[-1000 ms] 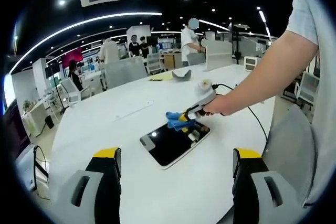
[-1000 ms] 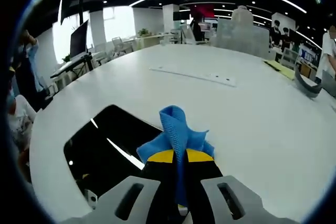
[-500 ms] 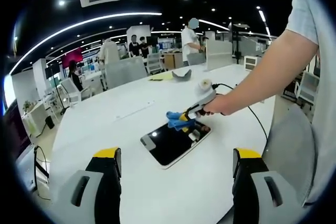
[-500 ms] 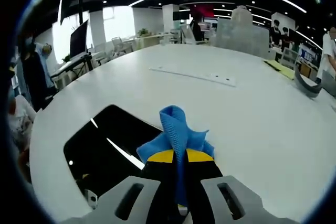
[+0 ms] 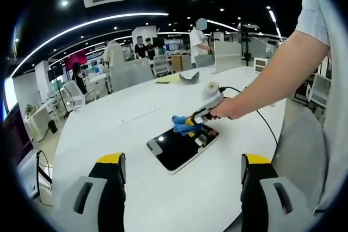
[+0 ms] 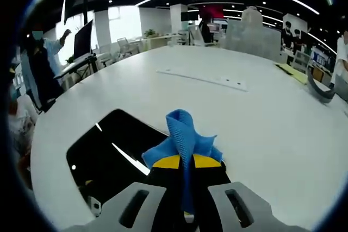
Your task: Wipe the mirror surface with the cleaning cloth until all visible marks leave the cleaned area.
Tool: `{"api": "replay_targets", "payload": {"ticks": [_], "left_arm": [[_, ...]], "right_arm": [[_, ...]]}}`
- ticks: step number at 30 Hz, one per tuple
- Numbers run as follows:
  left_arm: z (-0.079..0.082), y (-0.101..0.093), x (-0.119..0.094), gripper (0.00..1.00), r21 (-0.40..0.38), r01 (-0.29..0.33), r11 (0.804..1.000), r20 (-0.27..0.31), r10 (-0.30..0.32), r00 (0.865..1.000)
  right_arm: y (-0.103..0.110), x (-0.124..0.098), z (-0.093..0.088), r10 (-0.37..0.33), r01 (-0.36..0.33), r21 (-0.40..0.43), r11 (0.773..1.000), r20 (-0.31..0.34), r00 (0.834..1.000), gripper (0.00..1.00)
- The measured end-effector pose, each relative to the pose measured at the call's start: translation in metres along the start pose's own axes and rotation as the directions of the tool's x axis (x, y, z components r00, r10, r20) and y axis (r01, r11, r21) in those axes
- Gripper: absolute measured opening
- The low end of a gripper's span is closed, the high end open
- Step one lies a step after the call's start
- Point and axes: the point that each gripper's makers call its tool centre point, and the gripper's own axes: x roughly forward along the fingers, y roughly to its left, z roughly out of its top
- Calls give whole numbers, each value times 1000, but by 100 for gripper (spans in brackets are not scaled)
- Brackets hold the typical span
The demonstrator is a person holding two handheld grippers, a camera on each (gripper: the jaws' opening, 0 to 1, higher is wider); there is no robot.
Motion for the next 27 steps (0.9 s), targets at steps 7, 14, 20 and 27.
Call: {"api": "replay_targets", "payload": {"ticks": [7,14,20,27], "left_arm": [[-1,3,-2,88,-5,-14,1000,2,14,1000],[-2,4,-7,88,-14,-24,1000,5,24,1000],[-4,5,-11,88,-14,-30,999,6,30,1000],[-5,4,-16,88,-18,-33,999,10,33,999]], "right_arm": [[5,0,2,12,-12,-13,1000,-3,1000,1],[14,1,1,32,-32,-33,999,-8,999,1],[22,1,-1,49,-50,-51,997,-14,999,1],[34,-3,-4,64,-65,-58,996,-17,998,1]]}}
